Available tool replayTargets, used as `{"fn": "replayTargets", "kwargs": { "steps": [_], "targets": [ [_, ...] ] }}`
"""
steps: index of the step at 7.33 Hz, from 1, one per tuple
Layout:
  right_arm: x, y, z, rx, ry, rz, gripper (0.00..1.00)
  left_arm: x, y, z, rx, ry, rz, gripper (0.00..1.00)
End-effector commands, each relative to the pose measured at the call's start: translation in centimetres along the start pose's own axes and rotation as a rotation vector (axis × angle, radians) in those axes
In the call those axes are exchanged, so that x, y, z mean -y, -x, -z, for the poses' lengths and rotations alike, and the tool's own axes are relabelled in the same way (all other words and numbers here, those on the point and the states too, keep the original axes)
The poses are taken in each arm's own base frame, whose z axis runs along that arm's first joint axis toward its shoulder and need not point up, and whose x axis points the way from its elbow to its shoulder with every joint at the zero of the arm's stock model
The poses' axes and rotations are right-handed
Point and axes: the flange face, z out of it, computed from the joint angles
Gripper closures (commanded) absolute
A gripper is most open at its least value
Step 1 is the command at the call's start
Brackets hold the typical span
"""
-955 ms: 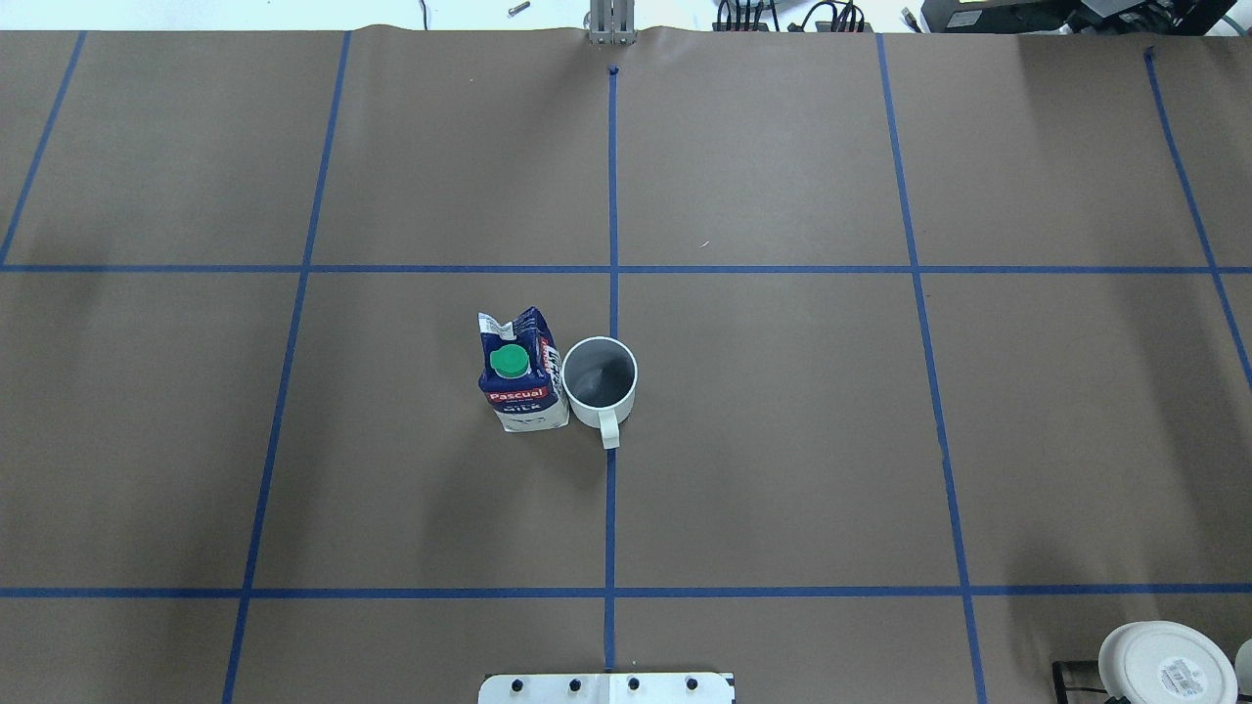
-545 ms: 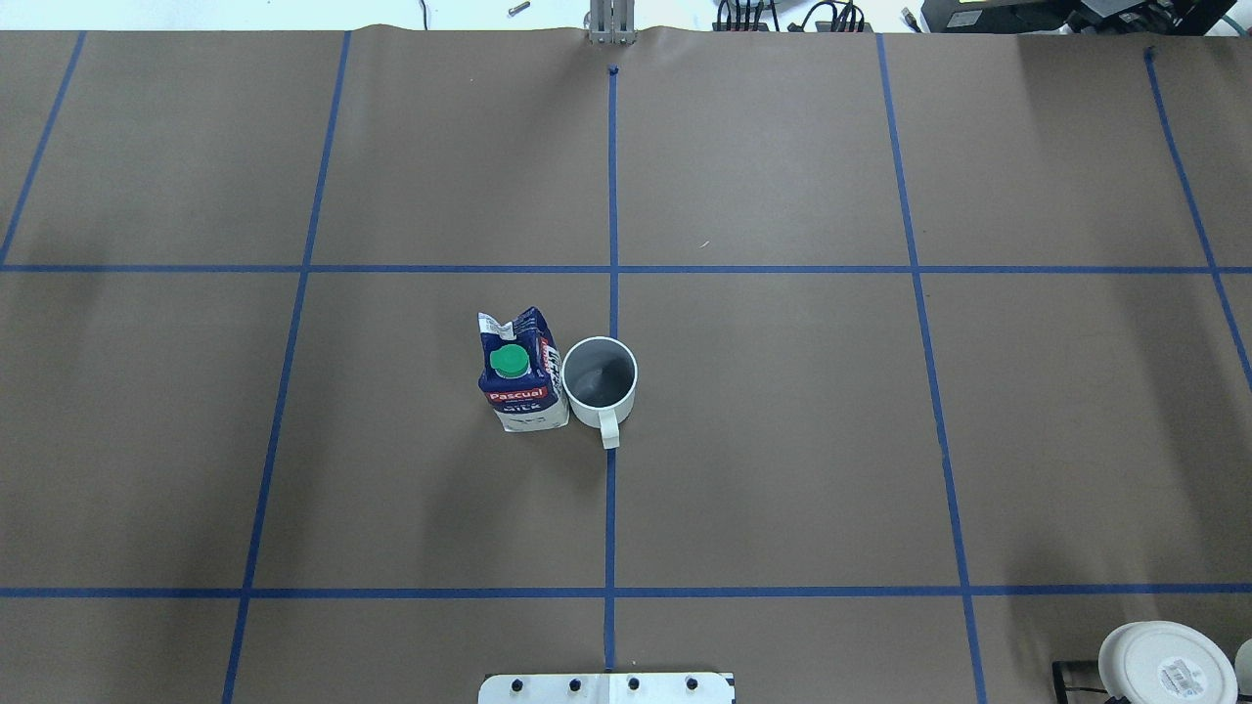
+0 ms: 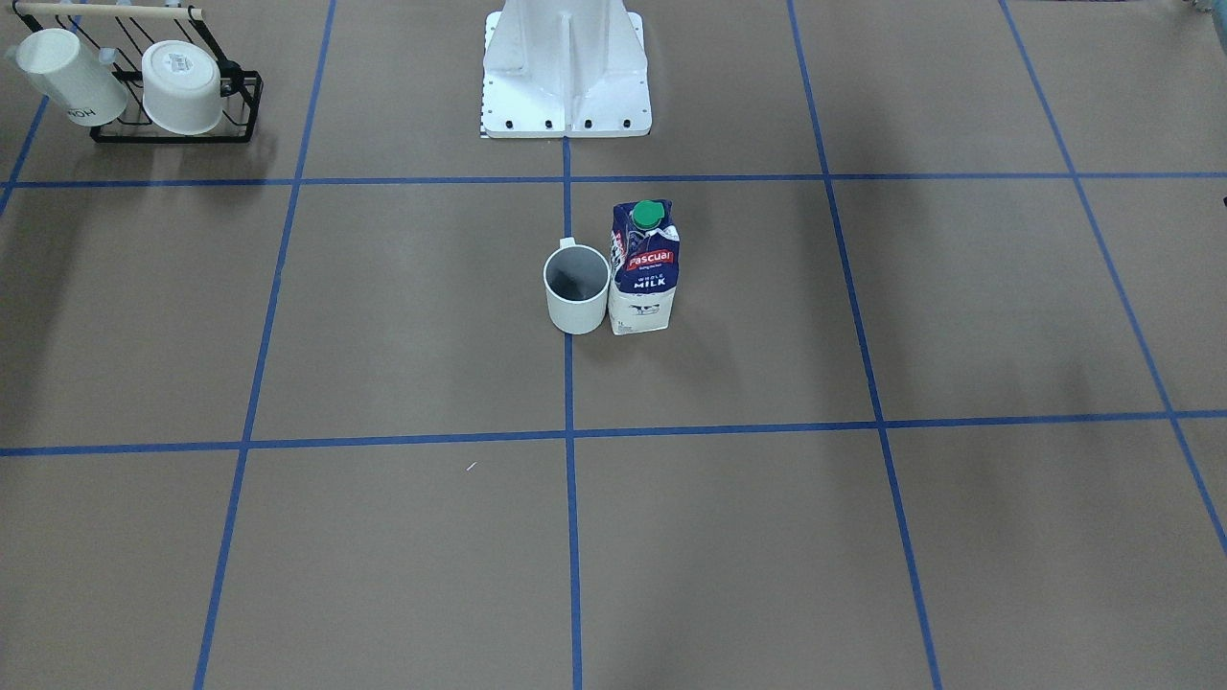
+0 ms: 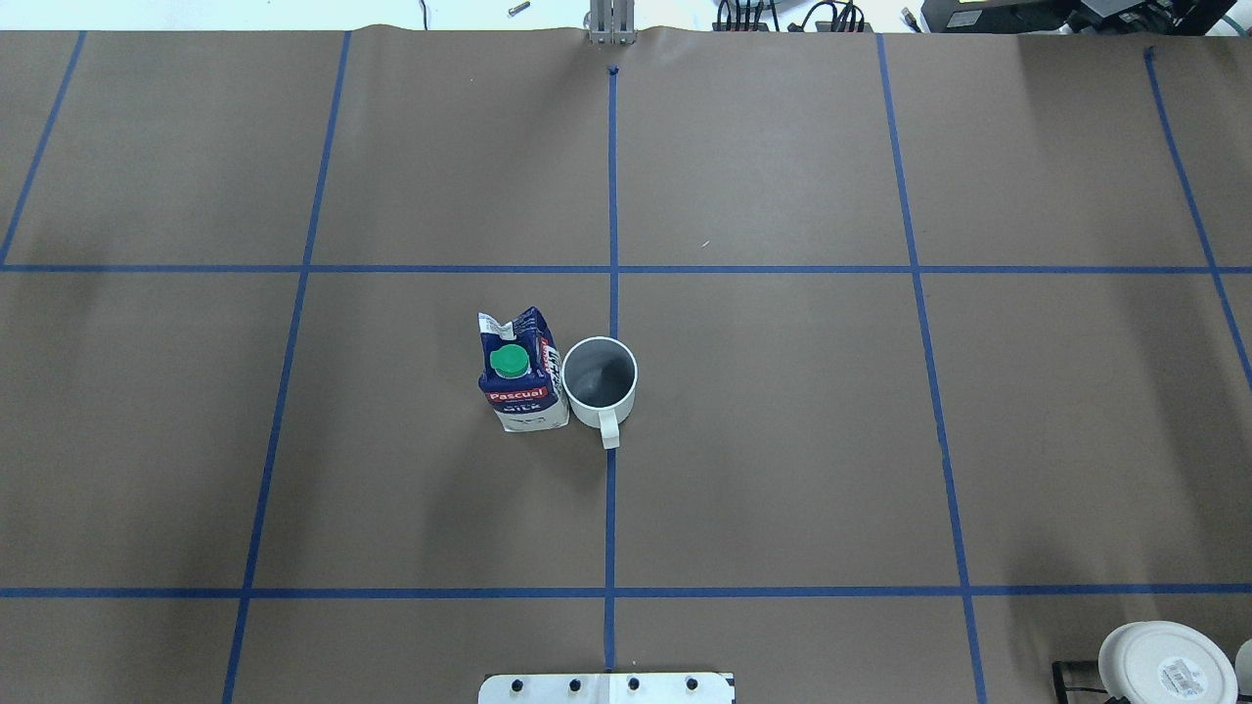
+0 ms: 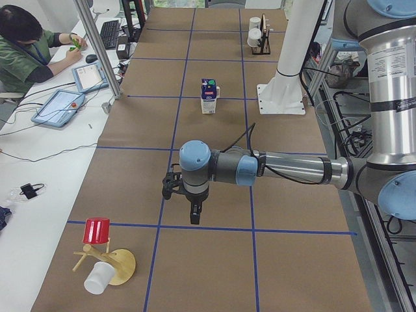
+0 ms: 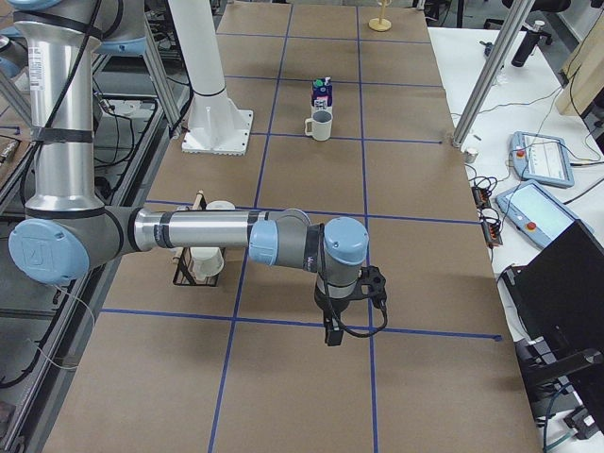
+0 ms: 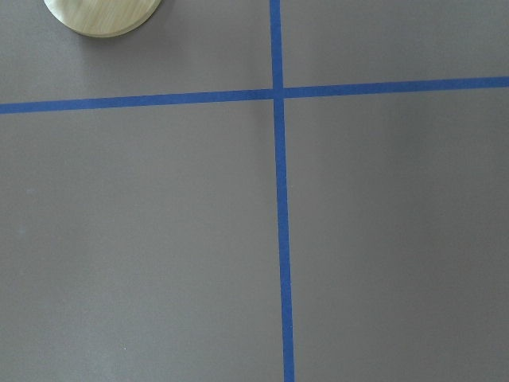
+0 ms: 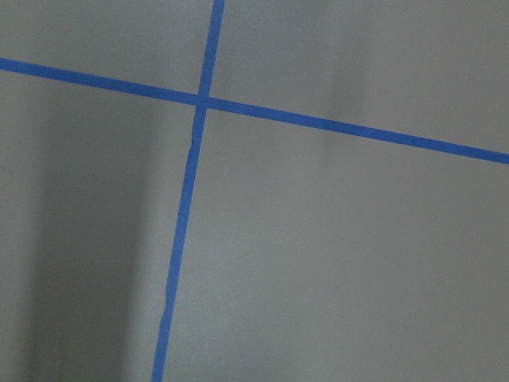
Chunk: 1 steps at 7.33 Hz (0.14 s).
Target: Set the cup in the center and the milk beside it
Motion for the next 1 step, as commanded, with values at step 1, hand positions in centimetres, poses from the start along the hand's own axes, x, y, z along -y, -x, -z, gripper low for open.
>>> {"fn": "replayTargets", "kwargs": {
  "steps": [1],
  "targets": [
    [-0.05,0.00,-0.05,0.002,0.000,-0.001,0.00,0.03,-0.03,0.03,0.000,-0.001,-0.001,0.01]
  ]
}}
